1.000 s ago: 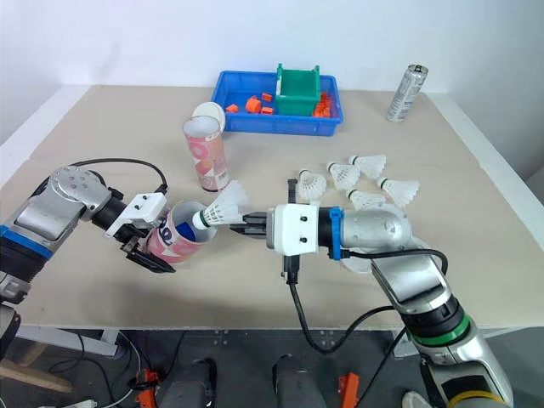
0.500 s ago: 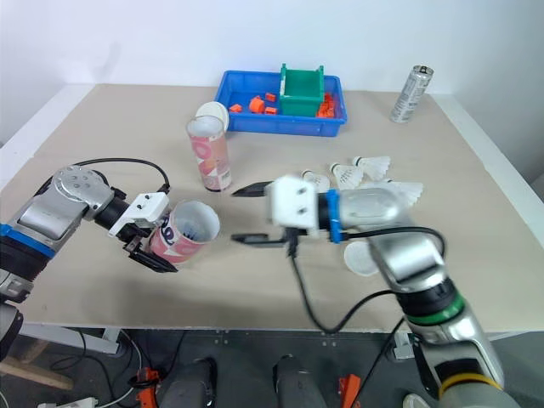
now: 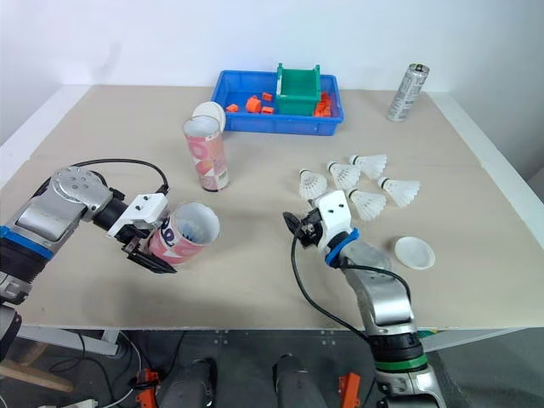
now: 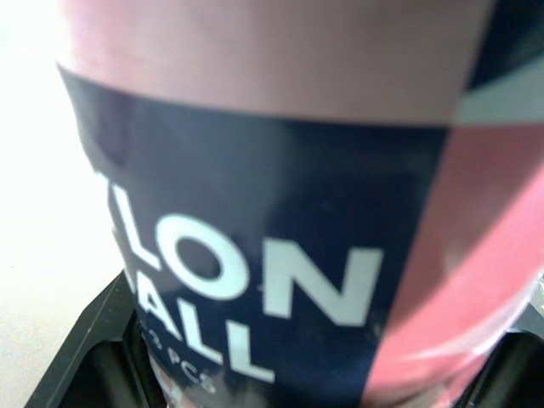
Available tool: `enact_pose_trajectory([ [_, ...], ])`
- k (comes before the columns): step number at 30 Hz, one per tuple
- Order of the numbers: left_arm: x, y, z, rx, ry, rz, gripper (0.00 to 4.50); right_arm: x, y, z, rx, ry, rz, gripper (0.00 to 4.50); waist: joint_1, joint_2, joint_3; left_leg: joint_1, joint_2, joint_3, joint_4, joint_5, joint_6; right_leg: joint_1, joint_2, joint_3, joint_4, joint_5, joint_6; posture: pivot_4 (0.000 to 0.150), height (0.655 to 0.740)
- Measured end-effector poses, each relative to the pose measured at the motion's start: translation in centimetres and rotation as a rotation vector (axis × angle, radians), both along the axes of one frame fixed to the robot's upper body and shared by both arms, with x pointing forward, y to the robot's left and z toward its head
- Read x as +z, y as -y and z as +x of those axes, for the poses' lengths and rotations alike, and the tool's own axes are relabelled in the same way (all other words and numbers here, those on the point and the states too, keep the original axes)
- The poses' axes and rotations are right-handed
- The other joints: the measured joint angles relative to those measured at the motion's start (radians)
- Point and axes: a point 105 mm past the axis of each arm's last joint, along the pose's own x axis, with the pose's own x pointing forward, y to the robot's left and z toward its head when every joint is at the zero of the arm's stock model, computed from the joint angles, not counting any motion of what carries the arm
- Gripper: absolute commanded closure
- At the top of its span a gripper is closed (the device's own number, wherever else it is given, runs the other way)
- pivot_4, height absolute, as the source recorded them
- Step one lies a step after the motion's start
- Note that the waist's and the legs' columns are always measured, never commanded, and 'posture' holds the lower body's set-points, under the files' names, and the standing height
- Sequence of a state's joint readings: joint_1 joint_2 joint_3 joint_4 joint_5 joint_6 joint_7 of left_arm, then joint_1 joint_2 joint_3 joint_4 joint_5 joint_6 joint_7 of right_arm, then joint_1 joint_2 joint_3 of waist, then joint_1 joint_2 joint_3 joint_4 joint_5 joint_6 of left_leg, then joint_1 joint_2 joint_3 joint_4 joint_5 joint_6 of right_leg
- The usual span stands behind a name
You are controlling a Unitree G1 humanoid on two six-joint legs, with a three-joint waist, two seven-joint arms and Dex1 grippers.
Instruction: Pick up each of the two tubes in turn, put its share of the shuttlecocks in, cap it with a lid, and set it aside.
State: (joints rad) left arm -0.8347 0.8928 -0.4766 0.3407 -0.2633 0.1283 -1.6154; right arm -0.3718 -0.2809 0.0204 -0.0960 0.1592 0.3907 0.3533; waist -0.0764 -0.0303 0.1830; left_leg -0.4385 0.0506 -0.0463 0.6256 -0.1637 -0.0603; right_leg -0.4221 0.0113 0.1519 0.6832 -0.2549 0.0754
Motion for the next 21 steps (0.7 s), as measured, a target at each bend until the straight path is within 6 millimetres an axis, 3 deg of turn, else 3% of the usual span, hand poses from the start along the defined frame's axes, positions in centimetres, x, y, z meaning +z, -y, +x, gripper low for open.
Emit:
enact_pose_trajectory([
  [3, 0.0, 0.0, 0.0, 0.002, 0.001, -0.005, 0.93, 1.3, 0.3, 1.6, -0.065, 0.056, 0.011, 0.94, 0.001, 0.0, 0.0, 0.0, 0.0, 0.0, 0.0, 0.0, 0.0, 0.001, 0.0, 0.0, 0.0, 0.0, 0.0, 0.15, 0.7367],
  [12, -0.1, -0.1, -0.2, 0.012, 0.002, -0.017, 0.93, -2.9, 0.9, 3.5, -0.135, -0.033, -0.007, 0.94, 0.0, 0.0, 0.0, 0.0, 0.0, -0.001, -0.003, 0.0, 0.0, 0.001, 0.0, 0.0, -0.001, -0.001, 0.0, 0.15, 0.7367],
  [21, -0.1, 0.0, -0.2, 0.021, 0.002, -0.018, 0.93, -2.2, 0.0, 6.8, -0.166, 0.031, -0.046, 0.94, -0.005, 0.0, 0.0, 0.001, 0.0, -0.001, -0.003, 0.001, 0.002, 0.001, 0.0, 0.0, -0.001, 0.0, 0.0, 0.15, 0.7367],
])
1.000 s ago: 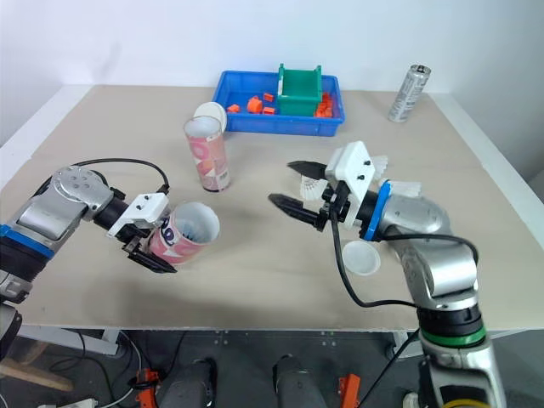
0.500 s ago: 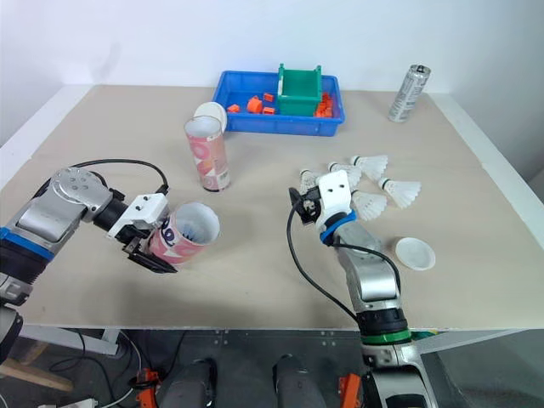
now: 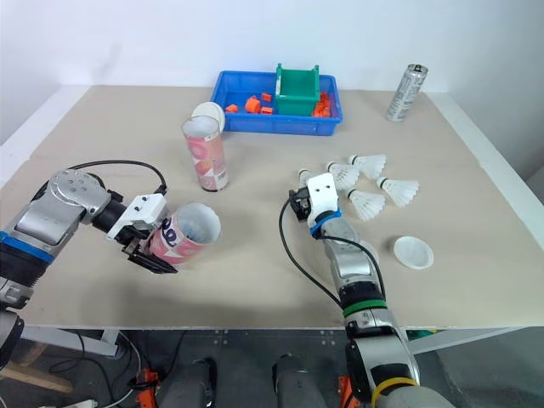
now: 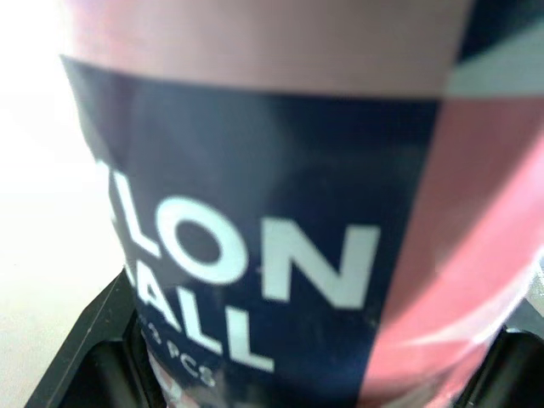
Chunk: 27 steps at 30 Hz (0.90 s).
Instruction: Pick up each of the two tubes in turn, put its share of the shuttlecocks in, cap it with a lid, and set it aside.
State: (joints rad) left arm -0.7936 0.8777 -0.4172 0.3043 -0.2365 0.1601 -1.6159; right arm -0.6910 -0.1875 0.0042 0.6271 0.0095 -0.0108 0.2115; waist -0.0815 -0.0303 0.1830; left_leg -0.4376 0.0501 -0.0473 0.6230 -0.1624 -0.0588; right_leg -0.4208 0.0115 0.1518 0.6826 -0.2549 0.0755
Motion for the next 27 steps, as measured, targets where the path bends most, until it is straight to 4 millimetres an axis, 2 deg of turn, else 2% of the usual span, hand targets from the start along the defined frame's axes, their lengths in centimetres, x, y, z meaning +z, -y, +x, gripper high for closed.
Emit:
enact_pose_trajectory([
  [3, 0.0, 0.0, 0.0, -0.001, 0.0, -0.001, 0.93, 0.1, -0.2, 0.5, 0.001, 0.009, -0.012, 1.82, 0.0, 0.0, 0.0, 0.0, 0.0, 0.0, 0.0, 0.0, 0.0, 0.0, 0.0, 0.0, 0.0, 0.0, 0.0, 0.15, 0.7367],
  [4, 0.0, 0.0, 0.0, 0.0, 0.0, 0.0, 0.93, 0.1, -0.2, 0.7, 0.003, 0.017, -0.019, 2.62, 0.0, 0.0, 0.0, 0.0, 0.0, 0.0, 0.0, 0.0, 0.0, 0.0, 0.0, 0.0, 0.0, 0.0, 0.0, 0.15, 0.7367],
  [6, 0.0, 0.0, 0.0, 0.001, 0.0, 0.0, 0.93, 0.1, -0.3, 0.8, 0.002, 0.026, -0.022, 3.05, 0.0, 0.0, 0.0, 0.0, 0.0, -0.001, 0.0, 0.0, 0.0, 0.0, 0.0, 0.0, 0.0, 0.0, 0.0, 0.15, 0.7367],
  [8, 0.0, 0.0, 0.0, 0.003, 0.0, -0.002, 0.93, 0.1, -0.3, 0.8, 0.003, 0.031, -0.022, 3.66, -0.002, 0.0, 0.0, 0.0, 0.0, -0.001, 0.0, 0.0, 0.0, 0.001, 0.0, 0.0, 0.0, 0.0, 0.0, 0.15, 0.7367],
  [9, 0.0, -0.1, 0.0, 0.006, 0.0, -0.005, 0.93, 0.1, -0.3, 0.8, 0.004, 0.036, -0.022, 4.18, -0.002, 0.0, 0.0, 0.0, 0.0, -0.001, 0.0, 0.0, 0.0, 0.001, 0.0, 0.0, 0.0, 0.0, 0.0, 0.15, 0.7367],
  [10, 0.0, -0.1, 0.0, 0.008, 0.0, -0.007, 0.93, 0.2, -0.3, 0.8, 0.005, 0.038, -0.022, 4.42, -0.002, 0.0, 0.0, 0.0, 0.0, -0.001, 0.0, 0.0, 0.0, 0.001, 0.0, 0.0, 0.0, 0.0, 0.0, 0.15, 0.7367],
  [16, 0.0, 0.0, -0.1, 0.011, -0.003, -0.013, 0.93, 0.3, -0.1, 0.5, 0.029, 0.046, -0.028, 4.42, -0.002, 0.0, 0.0, 0.0, -0.001, -0.001, -0.001, 0.0, 0.0, 0.0, 0.0, 0.0, 0.0, 0.0, 0.0, 0.15, 0.7367],
  [21, -0.1, 0.1, -0.2, 0.006, -0.002, -0.013, 0.93, 1.6, -0.8, -1.0, 0.149, 0.1, -0.035, 4.42, -0.003, 0.001, 0.0, 0.0, -0.001, -0.002, -0.002, 0.0, 0.0, 0.0, 0.0, 0.0, 0.0, -0.001, 0.0, 0.15, 0.7367],
  [22, 0.0, 0.3, -0.2, 0.0, 0.002, -0.017, 0.93, 2.4, -1.0, -1.8, 0.211, 0.132, -0.071, 4.42, -0.001, 0.002, 0.001, -0.001, -0.001, -0.002, -0.002, 0.0, 0.0, 0.0, 0.0, 0.0, 0.0, -0.001, 0.0, 0.15, 0.7367],
  [24, 0.0, 0.4, -0.2, -0.003, 0.003, -0.029, 0.93, 5.3, -1.4, -4.8, 0.414, 0.242, -0.227, 4.42, 0.005, 0.006, 0.004, -0.003, -0.003, -0.004, -0.001, 0.0, 0.0, 0.0, -0.001, 0.0, 0.0, -0.003, 0.003, 0.15, 0.7367],
  [27, 0.0, 0.6, -0.3, -0.008, -0.002, -0.036, 0.93, 9.1, -1.8, -7.7, 0.581, 0.358, -0.373, 4.42, 0.004, 0.006, 0.003, -0.002, -0.003, -0.005, -0.002, 0.0, 0.0, 0.001, -0.001, 0.0, -0.001, -0.004, 0.002, 0.15, 0.7367],
])
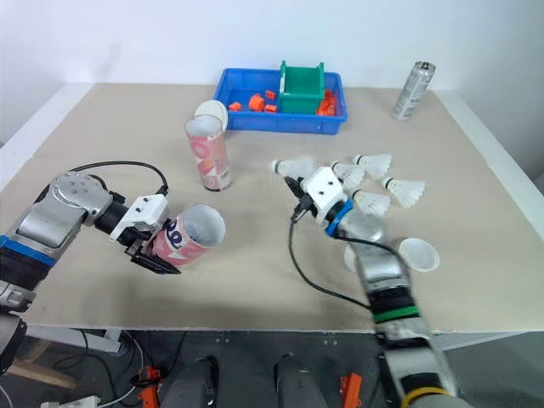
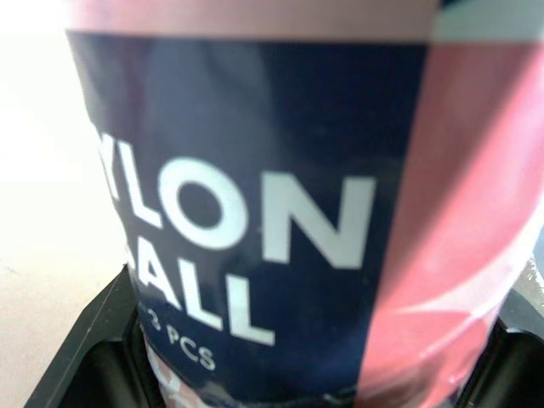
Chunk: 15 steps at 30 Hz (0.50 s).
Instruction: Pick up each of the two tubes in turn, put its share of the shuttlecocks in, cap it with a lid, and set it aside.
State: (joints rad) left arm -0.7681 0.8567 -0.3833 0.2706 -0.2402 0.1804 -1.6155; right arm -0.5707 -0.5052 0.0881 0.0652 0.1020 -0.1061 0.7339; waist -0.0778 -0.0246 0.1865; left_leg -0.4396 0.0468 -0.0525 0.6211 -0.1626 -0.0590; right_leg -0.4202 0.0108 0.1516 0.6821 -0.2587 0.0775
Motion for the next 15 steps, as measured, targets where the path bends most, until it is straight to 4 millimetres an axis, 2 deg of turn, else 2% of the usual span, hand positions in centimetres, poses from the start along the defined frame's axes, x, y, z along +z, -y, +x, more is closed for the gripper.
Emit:
enact_pose_trajectory([
  [1, 0.0, 0.4, -0.1, -0.007, -0.007, -0.013, 0.93, 1.3, -0.4, -1.7, 0.081, 0.044, -0.072, 4.42, 0.0, 0.0, 0.0, 0.0, 0.001, -0.002, 0.0, 0.0, 0.0, 0.0, 0.001, -0.002, 0.0, 0.0, -0.001, 0.15, 0.7367],
  [4, 0.1, 0.6, -0.2, -0.009, -0.018, -0.027, 0.93, 2.6, -1.3, -4.3, 0.205, 0.052, -0.139, 4.42, 0.0, 0.0, 0.0, 0.0, 0.001, -0.002, 0.0, 0.0, 0.0, 0.0, 0.001, -0.003, 0.001, 0.0, -0.002, 0.15, 0.7367],
  [9, 0.2, 0.8, -0.2, -0.003, -0.034, -0.045, 0.93, 5.3, -2.5, -7.4, 0.342, 0.087, -0.195, 4.42, -0.001, 0.0, 0.0, 0.0, 0.001, -0.002, 0.001, 0.0, 0.0, 0.0, 0.001, -0.003, 0.001, 0.0, -0.003, 0.15, 0.7367],
  [15, 0.4, 0.8, -0.2, 0.002, -0.039, -0.056, 0.93, 5.0, -3.8, -9.6, 0.454, 0.072, -0.246, 4.42, 0.0, 0.0, 0.0, 0.0, 0.001, -0.002, 0.001, 0.0, 0.0, 0.0, 0.001, -0.003, 0.001, 0.0, -0.003, 0.15, 0.7367],
])
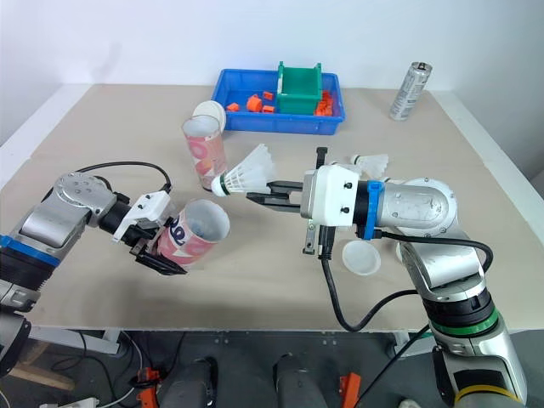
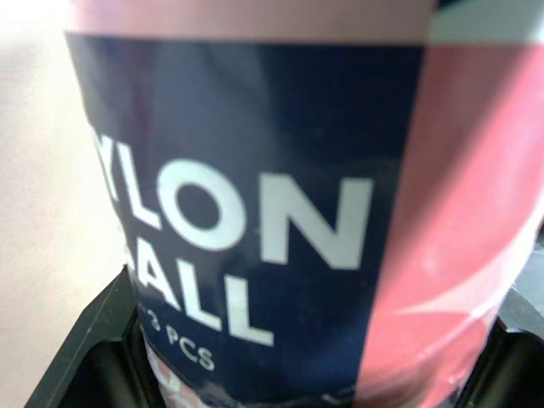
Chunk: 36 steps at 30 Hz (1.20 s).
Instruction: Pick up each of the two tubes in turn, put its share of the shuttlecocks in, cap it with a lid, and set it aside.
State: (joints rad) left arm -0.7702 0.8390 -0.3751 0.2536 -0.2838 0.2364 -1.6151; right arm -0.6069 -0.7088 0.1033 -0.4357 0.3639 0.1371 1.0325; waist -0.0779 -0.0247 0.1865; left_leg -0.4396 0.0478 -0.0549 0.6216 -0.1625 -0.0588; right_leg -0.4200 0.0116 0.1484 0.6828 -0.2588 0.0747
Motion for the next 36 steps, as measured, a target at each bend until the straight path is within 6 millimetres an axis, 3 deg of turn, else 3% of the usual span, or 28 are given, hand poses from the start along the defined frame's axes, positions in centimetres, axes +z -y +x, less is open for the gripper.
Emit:
enact_pose_trajectory([
  [3, 0.1, 0.1, 0.0, -0.003, 0.003, -0.002, 0.93, -1.6, -1.0, -1.1, 0.063, -0.032, -0.052, 4.42, 0.0, 0.0, 0.0, 0.0, 0.0, 0.0, 0.0, 0.0, 0.0, 0.0, 0.0, -0.001, 0.0, 0.0, -0.001, 0.15, 0.7367],
  [7, 0.1, 0.2, 0.1, -0.006, 0.005, -0.005, 0.93, -4.0, -2.3, -0.7, 0.084, -0.028, -0.111, 4.42, -0.001, 0.0, 0.0, 0.0, 0.0, 0.0, 0.0, 0.0, 0.0, 0.0, 0.0, -0.001, 0.0, 0.0, -0.001, 0.15, 0.7367],
  [12, 0.1, 0.2, 0.1, 0.0, 0.006, 0.001, 0.93, -4.9, -3.3, 0.1, 0.109, 0.004, -0.14, 4.42, 0.0, 0.0, 0.0, 0.0, 0.0, 0.0, 0.001, 0.001, -0.001, 0.0, 0.0, -0.001, 0.0, 0.001, -0.001, 0.15, 0.7367],
  [20, 0.1, 0.2, 0.1, -0.004, 0.007, 0.003, 0.93, -3.2, -3.6, 0.6, 0.127, -0.077, -0.107, 0.69, 0.0, 0.0, 0.0, 0.0, 0.001, -0.003, 0.0, 0.001, -0.001, 0.0, 0.0, -0.004, 0.0, 0.0, -0.003, 0.15, 0.7367],
  [21, 0.1, 0.2, 0.1, -0.004, 0.007, 0.003, 0.93, -3.2, -3.3, 0.7, 0.116, -0.095, -0.114, 0.69, 0.001, 0.0, 0.0, 0.0, 0.001, -0.003, 0.0, 0.001, -0.001, 0.0, 0.0, -0.005, 0.0, 0.0, -0.003, 0.15, 0.7367],
  [24, 0.1, 0.2, 0.1, -0.004, 0.007, 0.003, 0.93, -3.3, -2.2, 1.1, 0.074, -0.132, -0.125, 0.69, 0.002, 0.0, 0.0, 0.0, 0.001, -0.003, 0.0, 0.001, -0.001, 0.0, 0.0, -0.005, 0.0, -0.001, -0.003, 0.15, 0.7367],
  [26, 0.1, 0.4, 0.0, -0.011, 0.011, 0.003, 0.93, -2.6, -1.2, 1.7, 0.004, -0.178, -0.043, 0.69, 0.003, 0.0, 0.0, 0.0, 0.001, -0.004, 0.0, 0.001, -0.001, 0.001, 0.0, -0.006, 0.0, -0.001, -0.003, 0.15, 0.7367],
  [29, 0.1, 0.4, 0.0, -0.015, 0.013, 0.004, 0.93, -2.1, 2.0, 3.5, -0.179, -0.282, 0.129, 0.69, 0.006, -0.001, -0.001, 0.0, 0.001, -0.005, 0.0, 0.001, -0.001, 0.002, 0.0, -0.007, 0.0, -0.001, -0.003, 0.15, 0.7367],
  [33, -0.6, 0.0, -0.3, -0.006, -0.001, 0.018, 0.93, -5.8, 9.2, 6.0, -0.565, -0.42, 0.357, 0.69, 0.009, -0.002, -0.001, 0.0, 0.0, -0.005, 0.0, 0.001, -0.001, 0.002, -0.001, -0.008, 0.0, -0.001, -0.004, 0.15, 0.7367],
  [36, -0.7, -0.1, -0.2, -0.012, 0.014, 0.03, 0.93, -9.0, 11.7, 5.7, -0.722, -0.457, 0.36, 0.69, 0.008, -0.002, -0.001, 0.001, 0.0, -0.005, -0.001, 0.001, -0.001, 0.002, 0.0, -0.008, 0.001, -0.002, -0.004, 0.15, 0.7367],
])
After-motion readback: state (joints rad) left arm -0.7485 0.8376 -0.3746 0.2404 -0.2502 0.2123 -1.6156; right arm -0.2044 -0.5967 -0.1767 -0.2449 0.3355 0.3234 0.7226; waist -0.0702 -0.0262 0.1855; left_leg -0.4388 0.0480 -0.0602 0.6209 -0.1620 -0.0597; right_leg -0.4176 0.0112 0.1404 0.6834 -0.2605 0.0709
